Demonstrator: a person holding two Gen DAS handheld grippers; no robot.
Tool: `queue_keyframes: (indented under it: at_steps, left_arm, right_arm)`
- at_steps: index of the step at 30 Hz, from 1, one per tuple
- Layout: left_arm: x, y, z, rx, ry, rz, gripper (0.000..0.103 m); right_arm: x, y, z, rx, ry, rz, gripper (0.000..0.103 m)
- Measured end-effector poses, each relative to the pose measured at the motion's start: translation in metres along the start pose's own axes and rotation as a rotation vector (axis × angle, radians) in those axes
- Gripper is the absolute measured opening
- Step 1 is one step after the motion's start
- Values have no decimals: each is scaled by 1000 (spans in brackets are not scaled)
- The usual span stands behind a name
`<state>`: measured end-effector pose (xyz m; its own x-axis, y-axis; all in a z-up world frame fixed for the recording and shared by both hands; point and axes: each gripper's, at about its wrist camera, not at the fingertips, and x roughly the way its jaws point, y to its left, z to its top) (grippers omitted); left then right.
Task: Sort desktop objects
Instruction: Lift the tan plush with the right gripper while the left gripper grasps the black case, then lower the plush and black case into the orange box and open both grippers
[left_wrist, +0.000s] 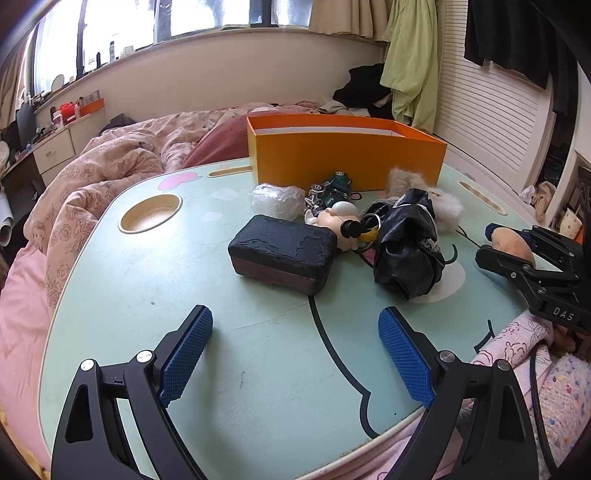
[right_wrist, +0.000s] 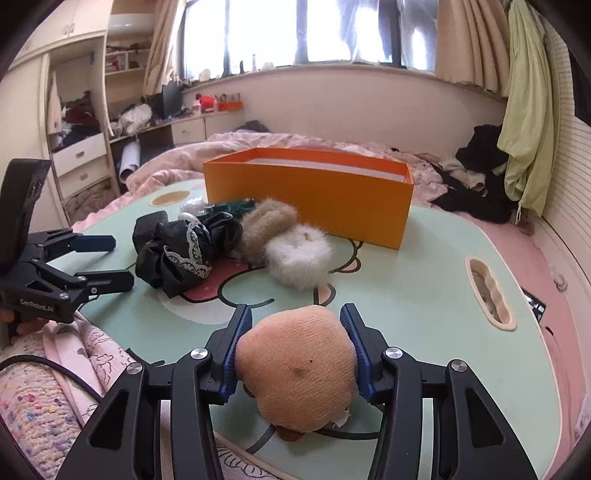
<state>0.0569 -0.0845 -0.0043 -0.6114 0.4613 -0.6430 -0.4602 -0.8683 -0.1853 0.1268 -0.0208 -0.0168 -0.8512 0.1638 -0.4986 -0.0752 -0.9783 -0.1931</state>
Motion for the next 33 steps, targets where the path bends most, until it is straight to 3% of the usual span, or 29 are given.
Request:
queue_keyframes:
  at_steps: [3, 11, 15, 17, 18, 20, 21, 25, 30, 33]
  left_arm:
    - [-1, 5, 1, -23, -6, -6, 91]
    - [-4, 21, 30, -129, -66, -40, 91]
    - [13, 18, 47, -79, -31, -51, 91]
    - [25, 11, 49, -34, 40, -93, 91]
    - [30, 8, 49, -18, 74, -100, 88]
    - [33, 4, 46, 2, 86, -75, 71]
    - [32, 2, 45, 12, 79, -75, 67]
    - [21, -5, 41, 48, 35, -62, 67]
    - [-7, 7, 30, -11, -8, -75, 67]
    - [-24, 10, 40, -19, -50, -66, 67]
  right_arm:
    - [-8, -5, -1, 22, -34, 1, 49]
    - [-6, -3, -3, 21, -17, 8, 50]
    - [-5, -5, -3, 29, -12, 13, 50]
    - [-6, -6, -3, 31, -11, 15, 50]
    - [-6, -5, -3, 30, -12, 16, 50]
    - [-6, -4, -3, 28, -11, 18, 50]
    - [-6, -4, -3, 28, -10, 18, 50]
    - [-7, -5, -3, 27, -17, 16, 50]
    - [-12, -7, 3, 39, -30, 28, 50]
    - [-15, -12, 20, 58, -45, 52, 50]
